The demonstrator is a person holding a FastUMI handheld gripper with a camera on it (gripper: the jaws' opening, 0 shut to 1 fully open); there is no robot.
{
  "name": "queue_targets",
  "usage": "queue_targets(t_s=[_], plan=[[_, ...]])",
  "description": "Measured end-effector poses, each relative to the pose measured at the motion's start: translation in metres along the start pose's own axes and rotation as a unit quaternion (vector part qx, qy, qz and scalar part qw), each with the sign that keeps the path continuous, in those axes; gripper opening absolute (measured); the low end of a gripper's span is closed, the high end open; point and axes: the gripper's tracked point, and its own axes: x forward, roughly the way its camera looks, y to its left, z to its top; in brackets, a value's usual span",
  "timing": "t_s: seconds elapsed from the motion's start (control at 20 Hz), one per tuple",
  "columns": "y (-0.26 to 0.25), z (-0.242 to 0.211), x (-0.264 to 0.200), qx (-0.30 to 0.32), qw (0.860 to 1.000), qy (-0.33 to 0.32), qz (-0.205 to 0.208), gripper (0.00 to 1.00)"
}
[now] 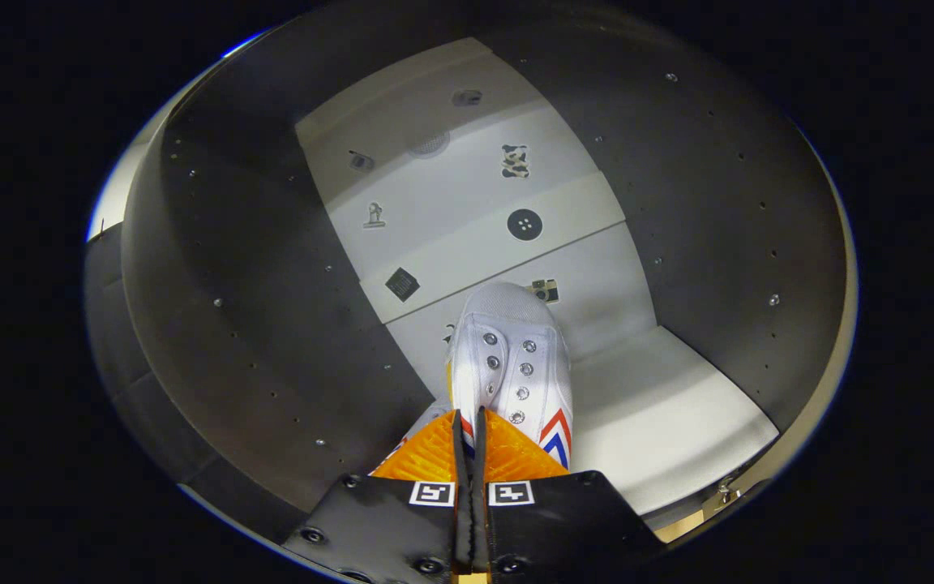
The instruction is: Open the shoe cabinet door, grab the shoes and put them into the shoe cabinet, then close the shoe cabinet door.
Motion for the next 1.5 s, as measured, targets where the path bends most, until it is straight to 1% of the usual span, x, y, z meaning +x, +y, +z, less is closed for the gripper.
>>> queue_targets(t_s=[0.5, 0.55, 0.6, 0.65, 0.7, 0.75, 0.85, 1.0, 1.15, 1.25, 1.5], plan=[[-0.016, -0.020, 0.037, 0.005, 0.999, 0.015, -0.033, 0.01], [-0.016, -0.022, 0.037, 0.004, 0.999, 0.017, -0.035, 0.04], [-0.015, -0.023, 0.037, -0.002, 0.999, 0.018, -0.035, 0.04], [-0.007, -0.020, 0.034, -0.004, 1.000, 0.013, -0.020, 0.09], [-0.002, -0.018, 0.030, -0.011, 1.000, 0.004, -0.014, 0.19], [-0.001, -0.012, 0.025, -0.023, 1.000, -0.008, -0.017, 0.28], [0.009, -0.002, 0.009, -0.052, 0.998, -0.031, -0.017, 0.56], [0.020, 0.006, -0.022, -0.114, 0.991, -0.066, -0.032, 0.98], [0.045, 0.007, -0.073, -0.165, 0.982, -0.092, -0.025, 0.98], [0.061, 0.007, -0.109, -0.182, 0.977, -0.108, -0.014, 0.97], [0.086, 0.005, -0.195, -0.177, 0.976, -0.126, 0.013, 0.97]])
